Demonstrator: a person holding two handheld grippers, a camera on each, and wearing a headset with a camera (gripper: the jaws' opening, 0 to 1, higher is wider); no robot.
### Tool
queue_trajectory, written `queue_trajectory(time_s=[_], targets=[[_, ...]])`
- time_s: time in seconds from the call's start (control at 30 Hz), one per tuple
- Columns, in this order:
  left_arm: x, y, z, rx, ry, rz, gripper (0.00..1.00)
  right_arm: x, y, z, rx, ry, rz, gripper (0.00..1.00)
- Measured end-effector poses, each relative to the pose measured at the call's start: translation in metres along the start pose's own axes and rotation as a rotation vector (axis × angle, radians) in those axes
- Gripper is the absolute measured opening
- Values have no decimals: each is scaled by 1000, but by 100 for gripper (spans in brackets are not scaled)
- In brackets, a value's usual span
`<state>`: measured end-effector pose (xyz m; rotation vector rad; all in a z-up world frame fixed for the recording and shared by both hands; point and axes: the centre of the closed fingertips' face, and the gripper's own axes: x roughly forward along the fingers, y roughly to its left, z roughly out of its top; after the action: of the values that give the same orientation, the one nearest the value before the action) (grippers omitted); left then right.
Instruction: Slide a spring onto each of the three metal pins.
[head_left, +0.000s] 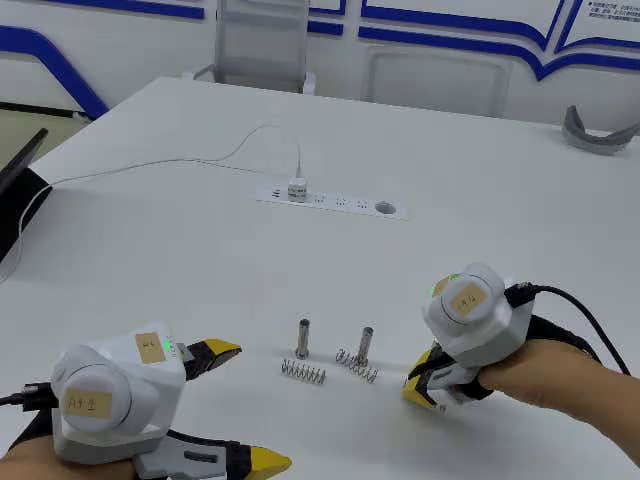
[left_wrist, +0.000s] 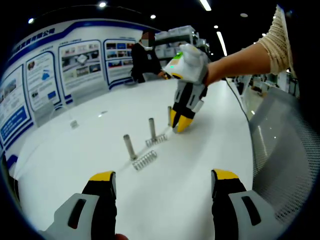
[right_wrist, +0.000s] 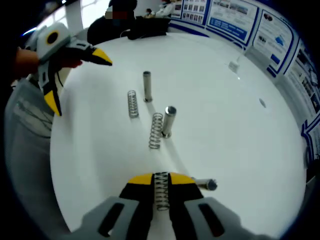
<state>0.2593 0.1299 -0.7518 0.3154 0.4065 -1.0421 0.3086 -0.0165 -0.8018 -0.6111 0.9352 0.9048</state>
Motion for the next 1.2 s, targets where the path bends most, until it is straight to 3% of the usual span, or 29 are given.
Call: queue_trajectory(time_s=[0.47, 0.63, 0.93, 1.2], targets=[[0, -4, 2, -2, -6, -5, 79, 3, 1, -3, -22, 35, 28, 12], [2, -6, 6, 4, -10, -13, 79, 1, 2, -4, -5, 15, 10, 12], [6, -12, 13, 16, -22, -34, 79, -18, 2, 5, 42, -81, -31, 12], [10, -18, 21, 34, -32, -56, 78, -31, 3, 9, 68, -128, -56, 12]])
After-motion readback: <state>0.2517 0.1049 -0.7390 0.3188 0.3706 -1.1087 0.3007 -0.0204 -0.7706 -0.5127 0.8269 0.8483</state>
